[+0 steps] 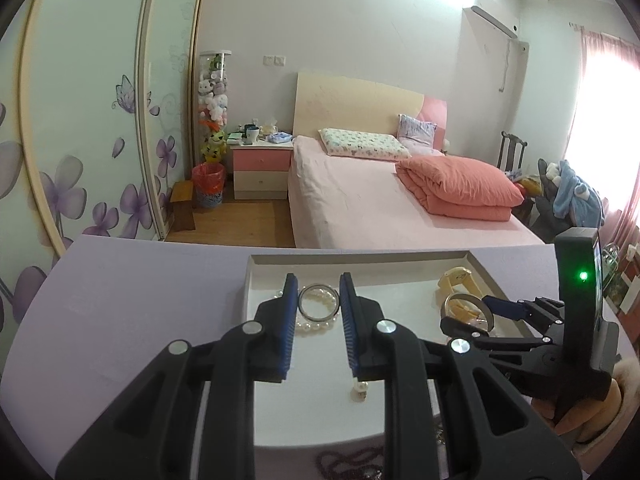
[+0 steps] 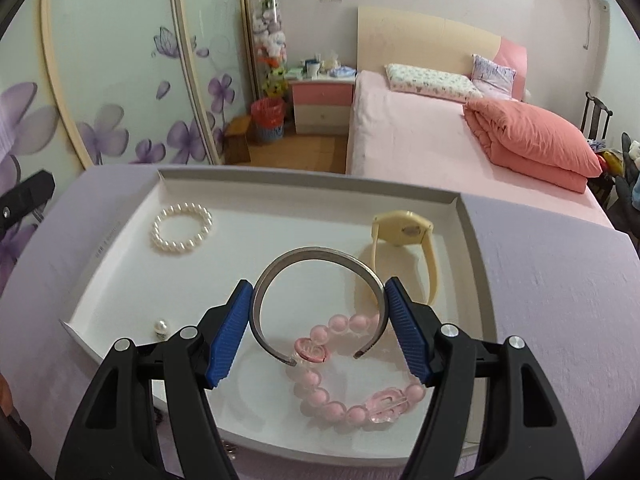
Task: Organize jewelry
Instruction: 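Carry the silver cuff and silver ring over the gray tray with both tools, then lower the silver cuff into the tray and open the right tool while the left holds the ring, then lower the silver ring into the tray and open the left tool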
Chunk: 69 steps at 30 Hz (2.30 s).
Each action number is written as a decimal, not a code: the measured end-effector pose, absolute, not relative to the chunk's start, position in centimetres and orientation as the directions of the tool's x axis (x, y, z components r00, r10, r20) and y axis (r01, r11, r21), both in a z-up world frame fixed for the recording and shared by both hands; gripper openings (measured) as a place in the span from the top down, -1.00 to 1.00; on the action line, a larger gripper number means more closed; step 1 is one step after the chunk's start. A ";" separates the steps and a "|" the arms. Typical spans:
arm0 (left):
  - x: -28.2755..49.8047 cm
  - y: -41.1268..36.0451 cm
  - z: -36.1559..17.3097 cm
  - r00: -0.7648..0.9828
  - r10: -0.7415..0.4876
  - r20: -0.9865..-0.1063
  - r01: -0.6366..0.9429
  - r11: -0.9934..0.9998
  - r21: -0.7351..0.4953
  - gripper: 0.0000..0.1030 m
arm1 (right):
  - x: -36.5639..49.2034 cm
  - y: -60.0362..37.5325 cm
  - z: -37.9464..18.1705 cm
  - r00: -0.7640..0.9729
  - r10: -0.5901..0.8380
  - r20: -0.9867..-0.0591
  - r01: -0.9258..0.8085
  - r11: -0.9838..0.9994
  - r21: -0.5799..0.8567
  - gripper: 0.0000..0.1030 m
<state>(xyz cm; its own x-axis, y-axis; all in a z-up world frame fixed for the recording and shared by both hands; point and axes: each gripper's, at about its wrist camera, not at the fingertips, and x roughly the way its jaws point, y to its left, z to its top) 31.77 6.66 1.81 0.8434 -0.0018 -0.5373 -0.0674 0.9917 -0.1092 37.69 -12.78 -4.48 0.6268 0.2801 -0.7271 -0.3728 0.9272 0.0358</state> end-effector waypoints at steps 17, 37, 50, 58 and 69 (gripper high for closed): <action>33.1 5.5 0.5 0.831 -0.005 -0.556 -0.046 0.996 -0.078 0.58 | 37.6 -12.9 -4.7 0.629 0.256 -0.734 -0.367 0.930 0.010 -0.44; 35.6 4.4 -1.5 0.808 -0.015 -0.589 -0.031 0.997 -0.069 0.58 | 34.8 -17.5 -2.7 0.681 0.304 -0.667 -0.346 0.935 0.074 -0.44; 37.1 4.1 -3.0 0.787 -0.023 -0.616 -0.031 0.997 -0.077 0.58 | 34.4 -18.2 -3.4 0.687 0.314 -0.656 -0.352 0.933 0.078 -0.45; 37.5 4.1 -3.4 0.774 -0.038 -0.632 -0.029 0.995 -0.095 0.51 | 34.3 -18.5 -3.4 0.686 0.312 -0.658 -0.343 0.935 0.086 -0.44; 35.0 6.5 -0.6 0.816 0.009 -0.578 -0.088 0.990 -0.110 0.04 | 33.2 -18.8 -2.9 0.693 0.329 -0.642 -0.347 0.932 0.103 -0.44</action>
<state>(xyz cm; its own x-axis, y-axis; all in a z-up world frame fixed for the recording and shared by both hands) 34.97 6.46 -0.65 0.8162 0.0090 -0.5778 -0.0885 0.9900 -0.1095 33.17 -18.79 -2.89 0.6930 0.3287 -0.6416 -0.3468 0.9323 0.1030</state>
